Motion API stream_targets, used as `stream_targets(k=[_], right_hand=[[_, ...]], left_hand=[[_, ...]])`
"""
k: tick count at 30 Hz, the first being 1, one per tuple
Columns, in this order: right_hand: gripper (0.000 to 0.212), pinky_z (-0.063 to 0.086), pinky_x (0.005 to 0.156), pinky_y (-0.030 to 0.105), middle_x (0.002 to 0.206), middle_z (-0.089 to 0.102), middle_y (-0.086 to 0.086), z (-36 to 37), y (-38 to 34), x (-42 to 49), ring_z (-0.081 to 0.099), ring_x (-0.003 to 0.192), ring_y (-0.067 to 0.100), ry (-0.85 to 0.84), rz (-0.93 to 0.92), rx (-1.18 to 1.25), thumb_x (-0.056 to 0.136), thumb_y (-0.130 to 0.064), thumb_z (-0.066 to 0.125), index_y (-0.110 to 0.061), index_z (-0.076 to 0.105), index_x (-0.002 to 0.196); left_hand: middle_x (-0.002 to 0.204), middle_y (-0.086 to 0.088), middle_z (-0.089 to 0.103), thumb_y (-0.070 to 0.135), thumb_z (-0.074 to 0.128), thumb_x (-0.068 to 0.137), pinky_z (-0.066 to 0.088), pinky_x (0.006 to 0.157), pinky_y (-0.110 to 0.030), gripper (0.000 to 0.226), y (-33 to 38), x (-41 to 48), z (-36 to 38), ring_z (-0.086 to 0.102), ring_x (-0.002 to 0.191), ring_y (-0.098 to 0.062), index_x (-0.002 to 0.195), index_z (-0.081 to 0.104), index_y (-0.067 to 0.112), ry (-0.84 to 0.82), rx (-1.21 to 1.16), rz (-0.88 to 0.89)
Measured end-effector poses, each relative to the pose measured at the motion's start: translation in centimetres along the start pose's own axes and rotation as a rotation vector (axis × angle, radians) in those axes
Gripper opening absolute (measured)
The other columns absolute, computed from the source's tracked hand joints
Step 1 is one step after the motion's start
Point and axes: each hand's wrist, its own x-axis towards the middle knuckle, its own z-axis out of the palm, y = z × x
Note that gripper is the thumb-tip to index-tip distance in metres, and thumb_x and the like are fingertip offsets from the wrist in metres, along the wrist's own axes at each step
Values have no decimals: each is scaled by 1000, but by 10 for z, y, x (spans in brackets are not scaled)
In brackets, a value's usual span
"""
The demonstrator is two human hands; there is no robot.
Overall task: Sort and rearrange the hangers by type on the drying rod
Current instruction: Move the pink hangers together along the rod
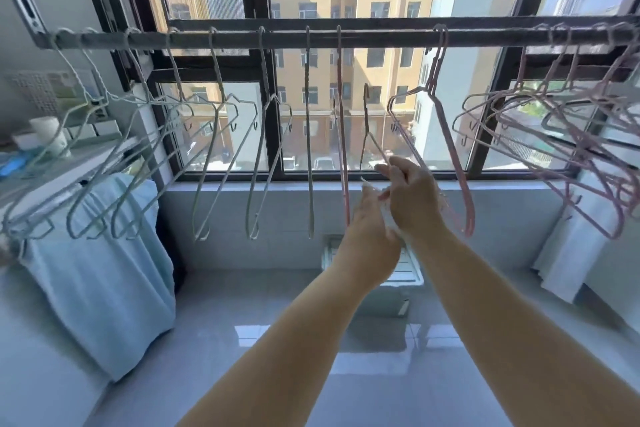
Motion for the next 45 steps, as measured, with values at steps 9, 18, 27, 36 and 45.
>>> stream_targets(k=[9, 18, 27, 36, 45], right_hand=[[29, 43, 47, 8, 95, 70, -3, -49, 78, -94, 57, 53, -6, 65, 147, 138, 96, -4, 38, -6, 56, 118], [28, 32, 40, 9, 85, 75, 3, -139, 112, -103, 53, 47, 1, -12, 376, 360, 96, -7, 36, -7, 65, 98], [32, 34, 40, 10, 86, 74, 6, -175, 135, -78, 40, 34, 4, -123, 444, 355, 93, -12, 40, -11, 72, 91], [34, 34, 90, 25, 118, 54, 9, -115, 166, -107, 45, 99, 16, -23, 264, -342, 85, 1, 52, -8, 53, 118], [54, 23, 114, 28, 145, 29, -11, -54, 135, -187, 26, 135, 6, -703, 171, -298, 94, -26, 47, -22, 23, 142]], left_hand=[[156, -8, -2, -10, 26, 87, 1, 116, -24, 66, -50, 0, 19, 1, 144, -17, 145, -3, 5, -36, 24, -142], [155, -10, 12, 19, 50, 92, 11, 117, -39, 70, -121, 18, 15, 13, 142, -25, 146, 6, 22, -81, 208, -350], [80, -4, 60, 12, 47, 94, 44, 75, -18, 15, -147, 12, 0, 58, 72, -2, 86, 59, 16, -157, 81, -243], [60, 1, 39, 7, 40, 96, 27, 46, -13, 23, -137, -8, 23, 35, 47, -4, 88, 60, 13, -71, -227, -335], [64, -1, 39, 2, 28, 98, 30, 48, -16, 35, -90, 4, 52, 34, 54, -8, 95, 60, 14, 130, -785, -462]])
